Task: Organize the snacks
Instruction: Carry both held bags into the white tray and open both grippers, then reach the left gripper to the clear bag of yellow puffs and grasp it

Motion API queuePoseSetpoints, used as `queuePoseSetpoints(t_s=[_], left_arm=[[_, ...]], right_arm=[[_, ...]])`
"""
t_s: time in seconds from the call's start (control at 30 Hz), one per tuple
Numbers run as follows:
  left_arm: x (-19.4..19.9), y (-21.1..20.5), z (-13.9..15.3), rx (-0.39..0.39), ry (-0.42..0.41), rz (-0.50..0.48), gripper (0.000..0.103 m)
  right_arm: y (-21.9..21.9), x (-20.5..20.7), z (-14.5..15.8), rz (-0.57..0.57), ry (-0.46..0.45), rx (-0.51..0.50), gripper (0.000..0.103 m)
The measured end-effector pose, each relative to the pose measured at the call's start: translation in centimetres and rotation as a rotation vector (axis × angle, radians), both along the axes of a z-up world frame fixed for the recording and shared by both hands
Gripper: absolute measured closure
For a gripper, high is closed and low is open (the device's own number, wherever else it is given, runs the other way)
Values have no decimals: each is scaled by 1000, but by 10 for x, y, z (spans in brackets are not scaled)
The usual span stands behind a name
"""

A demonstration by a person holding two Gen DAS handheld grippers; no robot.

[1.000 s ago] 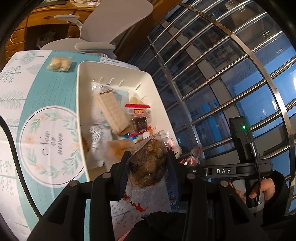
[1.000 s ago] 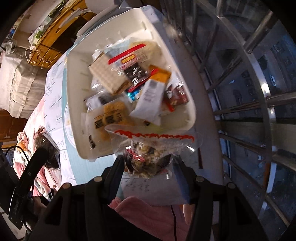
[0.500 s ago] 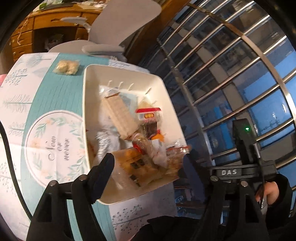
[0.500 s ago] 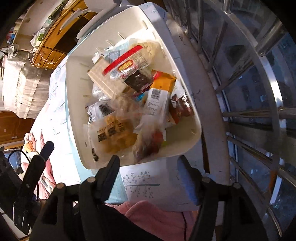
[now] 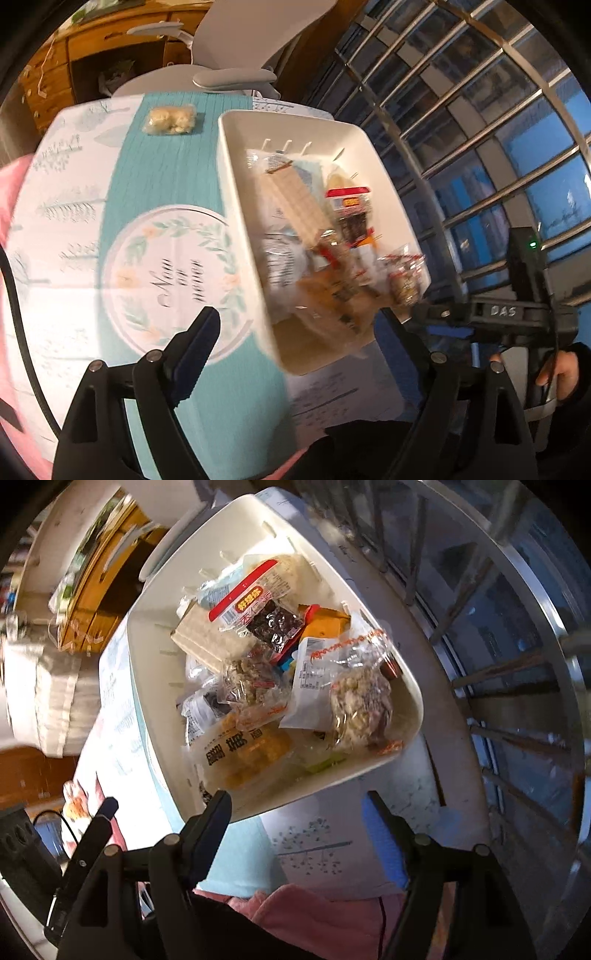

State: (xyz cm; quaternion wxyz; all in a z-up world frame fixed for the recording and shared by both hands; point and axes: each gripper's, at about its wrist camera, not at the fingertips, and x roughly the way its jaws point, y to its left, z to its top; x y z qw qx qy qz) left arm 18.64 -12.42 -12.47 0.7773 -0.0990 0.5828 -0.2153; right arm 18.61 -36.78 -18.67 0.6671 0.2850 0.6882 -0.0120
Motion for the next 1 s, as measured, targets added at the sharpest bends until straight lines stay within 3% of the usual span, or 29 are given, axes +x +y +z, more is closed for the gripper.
queuePoseSetpoints(t_s=[0.4, 0.53, 0.7, 1.0], left_arm=[[43, 65, 20, 170, -34, -199, 15], [67, 83, 22, 177, -34, -263, 15], [106, 102, 21, 127, -32, -340, 15], [185, 98, 0, 219, -61, -458, 15]], right_arm=[[36, -37, 6, -319, -3, -91, 29], [54, -45, 9, -404, -24, -140, 29], [81, -52, 7, -506, -34, -177, 29], [117, -48, 10, -576, -45, -181, 29]])
